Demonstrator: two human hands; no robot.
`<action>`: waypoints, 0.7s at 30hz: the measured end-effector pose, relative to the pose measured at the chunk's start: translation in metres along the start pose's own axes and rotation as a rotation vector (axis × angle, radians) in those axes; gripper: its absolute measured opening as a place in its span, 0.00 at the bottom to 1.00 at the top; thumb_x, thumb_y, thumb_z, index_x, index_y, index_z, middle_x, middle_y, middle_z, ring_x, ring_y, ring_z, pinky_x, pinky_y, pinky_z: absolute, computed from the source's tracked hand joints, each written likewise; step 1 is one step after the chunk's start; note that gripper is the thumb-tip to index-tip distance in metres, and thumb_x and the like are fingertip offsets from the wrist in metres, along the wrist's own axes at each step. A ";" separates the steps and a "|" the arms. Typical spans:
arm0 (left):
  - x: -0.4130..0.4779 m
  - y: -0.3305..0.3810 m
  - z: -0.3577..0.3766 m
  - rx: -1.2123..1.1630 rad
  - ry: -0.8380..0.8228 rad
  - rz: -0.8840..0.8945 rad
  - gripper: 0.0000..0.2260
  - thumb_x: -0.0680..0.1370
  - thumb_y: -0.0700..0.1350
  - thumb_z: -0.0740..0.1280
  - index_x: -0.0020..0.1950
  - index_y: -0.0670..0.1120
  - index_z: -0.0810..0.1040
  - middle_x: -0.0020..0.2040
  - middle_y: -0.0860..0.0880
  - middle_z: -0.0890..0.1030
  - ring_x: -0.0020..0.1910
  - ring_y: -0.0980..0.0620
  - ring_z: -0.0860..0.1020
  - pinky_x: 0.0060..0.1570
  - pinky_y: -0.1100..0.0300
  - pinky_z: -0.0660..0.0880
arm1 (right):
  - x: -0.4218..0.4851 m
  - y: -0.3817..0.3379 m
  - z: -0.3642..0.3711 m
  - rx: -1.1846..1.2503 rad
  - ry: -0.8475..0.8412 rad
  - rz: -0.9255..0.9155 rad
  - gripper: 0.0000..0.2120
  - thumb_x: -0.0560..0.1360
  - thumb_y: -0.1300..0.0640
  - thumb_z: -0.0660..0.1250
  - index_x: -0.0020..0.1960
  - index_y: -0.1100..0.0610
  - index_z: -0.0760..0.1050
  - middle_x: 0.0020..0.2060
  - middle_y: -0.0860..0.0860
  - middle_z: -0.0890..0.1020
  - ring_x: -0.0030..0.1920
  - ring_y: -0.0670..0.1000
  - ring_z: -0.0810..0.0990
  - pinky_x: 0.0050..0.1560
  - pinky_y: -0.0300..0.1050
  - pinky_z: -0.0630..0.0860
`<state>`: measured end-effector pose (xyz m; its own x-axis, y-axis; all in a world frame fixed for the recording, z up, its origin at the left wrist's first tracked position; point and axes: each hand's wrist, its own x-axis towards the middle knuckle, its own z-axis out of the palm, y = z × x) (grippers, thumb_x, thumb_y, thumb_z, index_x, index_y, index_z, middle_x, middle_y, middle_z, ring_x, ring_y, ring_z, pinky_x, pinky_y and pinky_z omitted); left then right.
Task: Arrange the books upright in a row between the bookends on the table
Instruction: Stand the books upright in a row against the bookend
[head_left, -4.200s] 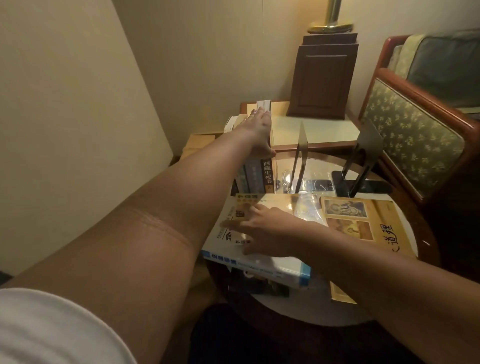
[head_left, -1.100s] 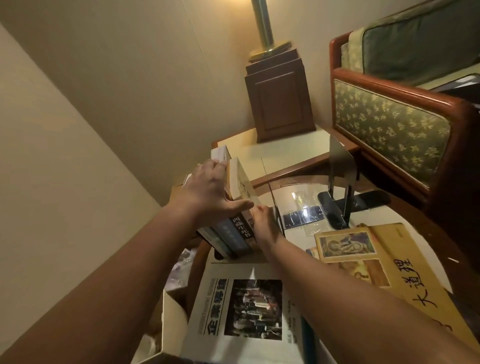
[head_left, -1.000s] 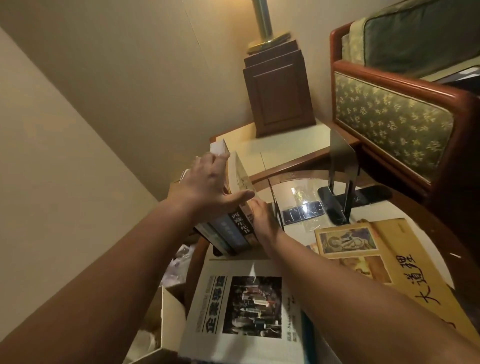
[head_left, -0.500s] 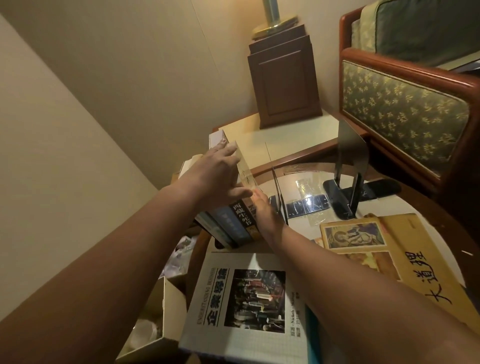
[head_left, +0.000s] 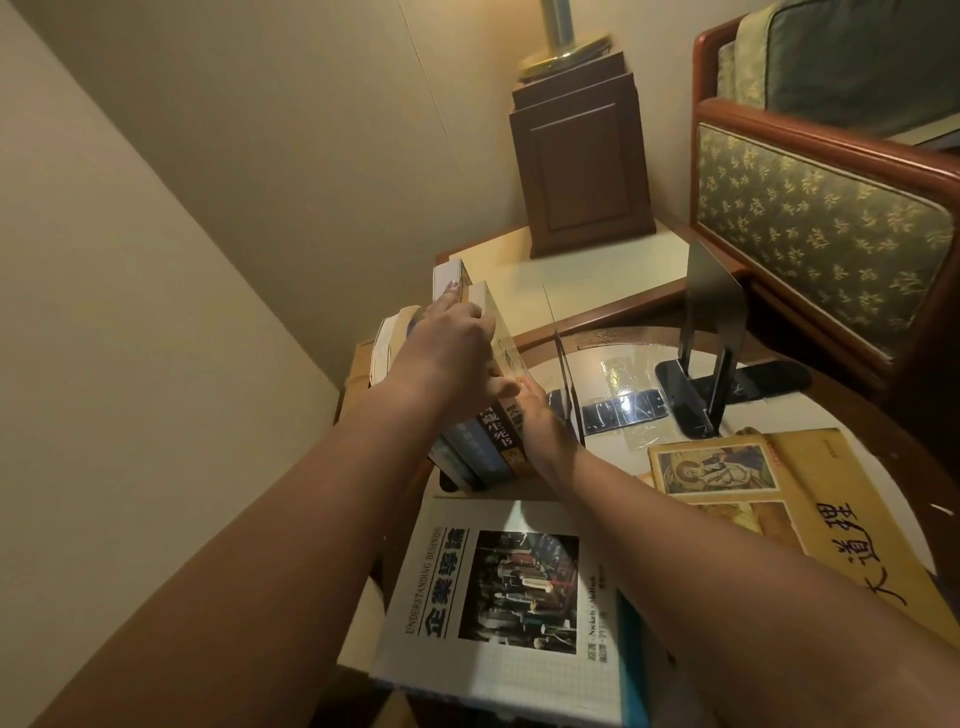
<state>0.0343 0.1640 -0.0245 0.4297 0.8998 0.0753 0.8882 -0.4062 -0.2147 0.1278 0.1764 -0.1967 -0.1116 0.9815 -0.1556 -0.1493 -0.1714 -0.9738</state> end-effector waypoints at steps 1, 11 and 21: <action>0.001 0.000 0.000 -0.012 0.002 -0.010 0.34 0.72 0.63 0.73 0.69 0.41 0.75 0.72 0.42 0.74 0.79 0.39 0.58 0.79 0.46 0.53 | -0.001 -0.002 -0.001 -0.035 0.000 -0.001 0.27 0.86 0.43 0.45 0.83 0.50 0.51 0.72 0.60 0.69 0.54 0.48 0.74 0.46 0.41 0.72; 0.004 -0.006 0.001 -0.083 -0.012 -0.075 0.32 0.71 0.60 0.76 0.67 0.41 0.77 0.74 0.44 0.72 0.80 0.41 0.56 0.78 0.48 0.54 | -0.037 -0.029 -0.015 -0.421 -0.068 0.094 0.21 0.87 0.49 0.52 0.74 0.60 0.64 0.61 0.59 0.78 0.54 0.53 0.80 0.46 0.44 0.82; 0.004 -0.004 0.000 -0.074 -0.015 -0.115 0.29 0.69 0.61 0.77 0.62 0.43 0.80 0.72 0.43 0.74 0.78 0.41 0.61 0.75 0.45 0.64 | -0.162 -0.046 -0.066 -1.111 -0.038 -0.387 0.18 0.80 0.52 0.68 0.69 0.51 0.75 0.69 0.49 0.77 0.66 0.51 0.77 0.61 0.47 0.78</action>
<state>0.0321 0.1688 -0.0231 0.3227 0.9431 0.0805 0.9412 -0.3107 -0.1330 0.2171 0.0309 -0.1380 -0.2792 0.9452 0.1690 0.7563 0.3250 -0.5677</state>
